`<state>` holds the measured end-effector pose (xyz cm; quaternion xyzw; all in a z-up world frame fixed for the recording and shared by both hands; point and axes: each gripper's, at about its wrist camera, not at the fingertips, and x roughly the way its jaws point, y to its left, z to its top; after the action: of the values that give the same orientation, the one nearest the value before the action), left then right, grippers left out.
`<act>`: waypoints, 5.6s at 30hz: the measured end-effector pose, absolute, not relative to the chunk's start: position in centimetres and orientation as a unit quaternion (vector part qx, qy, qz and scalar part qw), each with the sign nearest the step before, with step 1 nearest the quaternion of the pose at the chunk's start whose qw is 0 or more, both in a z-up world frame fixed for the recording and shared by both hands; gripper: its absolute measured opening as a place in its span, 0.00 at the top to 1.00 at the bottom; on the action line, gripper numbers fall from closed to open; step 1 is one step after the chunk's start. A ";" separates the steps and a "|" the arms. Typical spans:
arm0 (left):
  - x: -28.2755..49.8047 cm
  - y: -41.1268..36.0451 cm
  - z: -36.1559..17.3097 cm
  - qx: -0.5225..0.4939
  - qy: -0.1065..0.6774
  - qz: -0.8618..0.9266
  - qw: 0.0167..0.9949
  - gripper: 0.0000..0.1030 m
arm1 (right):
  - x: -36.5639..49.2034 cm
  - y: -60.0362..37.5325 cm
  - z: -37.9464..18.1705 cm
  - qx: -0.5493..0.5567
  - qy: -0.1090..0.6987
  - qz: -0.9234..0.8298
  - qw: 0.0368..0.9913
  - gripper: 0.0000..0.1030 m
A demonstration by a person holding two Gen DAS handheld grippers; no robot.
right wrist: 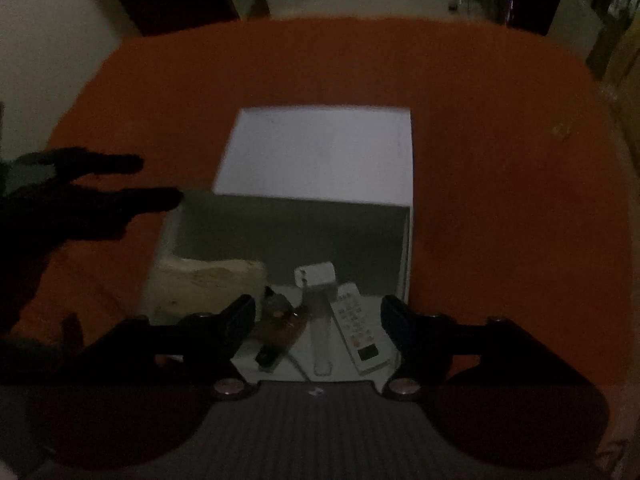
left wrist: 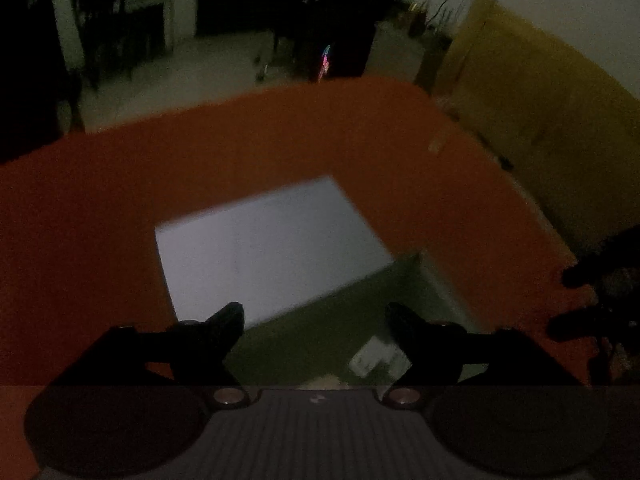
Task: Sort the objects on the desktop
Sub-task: 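Withdraw both tools from the box toward the white embossed lid, then close the left tool on one lid edge while the right tool grips the opposite edge, then lift the white lid off the blanket with both tools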
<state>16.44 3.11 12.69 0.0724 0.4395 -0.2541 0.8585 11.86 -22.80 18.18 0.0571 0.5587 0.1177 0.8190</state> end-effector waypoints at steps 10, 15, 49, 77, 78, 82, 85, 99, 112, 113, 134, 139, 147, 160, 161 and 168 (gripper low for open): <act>12.2 2.3 17.1 0.040 0.371 -0.273 0.887 0.12 | 5.0 -16.7 20.2 0.033 0.508 0.190 0.839 0.23; 10.9 4.3 14.7 -0.056 0.344 -0.200 0.916 0.02 | 4.9 -14.0 17.1 0.030 0.417 0.166 0.893 0.22; 21.7 8.0 0.8 -0.057 0.501 -0.084 0.859 0.00 | 25.1 -24.9 0.0 0.153 0.479 -0.031 0.864 0.02; 39.9 11.4 -14.4 -0.089 0.626 -0.224 0.742 0.01 | 43.9 -28.5 -15.4 0.103 0.621 0.124 0.767 0.01; 40.1 11.4 -14.5 -0.084 0.628 -0.224 0.741 0.01 | 44.1 -28.4 -15.6 0.101 0.623 0.129 0.765 0.01; 40.8 11.6 -15.1 -0.120 0.635 -0.202 0.736 0.01 | 44.3 -27.9 -15.8 0.103 0.621 0.132 0.766 0.01; 41.1 11.7 -15.1 -0.135 0.634 -0.198 0.735 0.01 | 44.0 -27.2 -15.6 0.101 0.620 0.124 0.768 0.00; 40.4 9.8 -10.5 -0.145 0.622 -0.173 0.749 0.01 | 43.4 -27.8 -9.4 0.145 0.597 0.064 0.786 0.03; 40.8 9.6 -16.0 -0.080 0.661 -0.166 0.728 0.01 | 42.2 -27.2 -15.0 0.115 0.613 0.090 0.776 0.00; 40.9 9.8 -16.3 -0.073 0.668 -0.174 0.720 0.00 | 42.4 -27.7 -15.1 0.122 0.618 0.095 0.771 0.00; 41.5 9.3 -9.9 -0.167 0.640 -0.160 0.733 0.01 | 41.5 -29.7 -6.5 0.164 0.614 0.098 0.766 0.00; 39.2 11.0 -7.2 -0.156 0.622 -0.165 0.749 0.01 | 39.9 -30.4 -2.9 0.152 0.599 0.108 0.779 0.00; 33.5 14.2 -0.2 -0.145 0.595 -0.164 0.774 0.01 | 35.4 -29.8 0.6 0.138 0.572 0.115 0.800 0.00; 24.7 13.1 4.6 -0.134 0.563 -0.138 0.804 0.00 | 24.8 -27.1 6.0 0.103 0.556 0.122 0.815 0.00; 23.8 13.0 4.8 -0.135 0.563 -0.137 0.804 0.00 | 24.1 -26.8 6.2 0.106 0.555 0.122 0.816 0.00; 20.0 12.3 5.2 -0.142 0.567 -0.123 0.802 0.00 | 20.8 -28.4 8.0 0.123 0.547 0.124 0.819 0.00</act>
<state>20.04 12.33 5.23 -0.1422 0.5667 -0.1230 0.8022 20.79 -28.40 7.96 0.1233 0.5468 0.1242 0.8188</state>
